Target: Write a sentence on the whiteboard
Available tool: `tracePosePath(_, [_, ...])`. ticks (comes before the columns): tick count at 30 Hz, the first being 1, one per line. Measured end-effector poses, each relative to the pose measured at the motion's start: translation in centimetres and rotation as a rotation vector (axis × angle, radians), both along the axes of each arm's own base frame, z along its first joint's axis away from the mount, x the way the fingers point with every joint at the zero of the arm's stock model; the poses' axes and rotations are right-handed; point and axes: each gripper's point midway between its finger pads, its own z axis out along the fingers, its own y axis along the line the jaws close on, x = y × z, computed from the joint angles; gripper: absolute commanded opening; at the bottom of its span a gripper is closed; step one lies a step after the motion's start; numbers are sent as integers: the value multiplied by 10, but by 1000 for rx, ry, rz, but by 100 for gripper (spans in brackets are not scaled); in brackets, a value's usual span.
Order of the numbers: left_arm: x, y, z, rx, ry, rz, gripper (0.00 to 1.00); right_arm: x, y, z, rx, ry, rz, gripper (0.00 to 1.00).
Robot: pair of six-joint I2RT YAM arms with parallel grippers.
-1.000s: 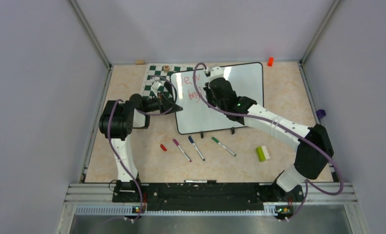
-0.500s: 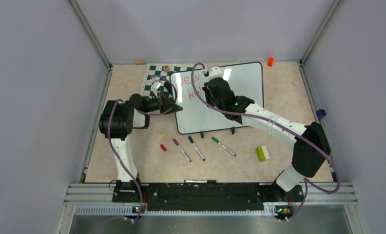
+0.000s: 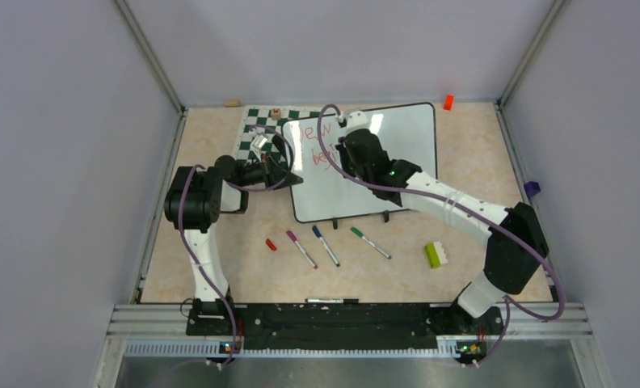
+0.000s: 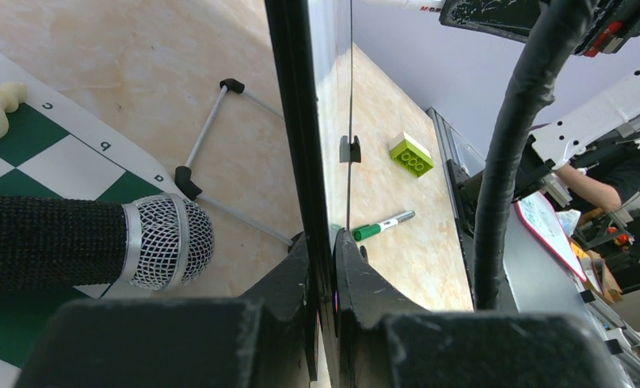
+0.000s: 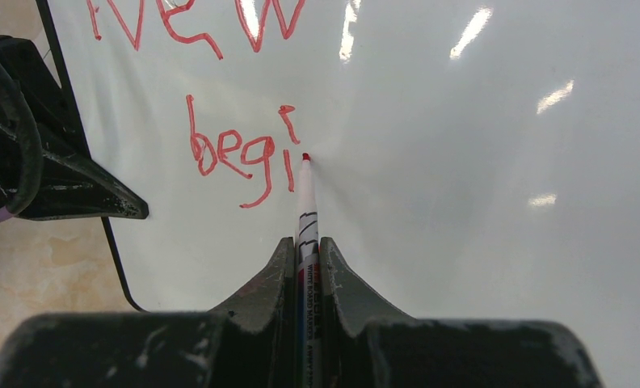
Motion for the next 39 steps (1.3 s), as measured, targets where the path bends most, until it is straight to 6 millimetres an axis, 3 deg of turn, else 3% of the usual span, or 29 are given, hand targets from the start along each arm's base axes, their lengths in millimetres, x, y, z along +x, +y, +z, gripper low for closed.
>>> tracePosePath(13, [0, 0, 0, 0, 5, 1, 0, -6, -2, -10, 24, 15, -4, 0])
tracePosePath(39, [0, 0, 0, 0, 5, 1, 0, 1, 2, -1, 9, 9, -3, 0])
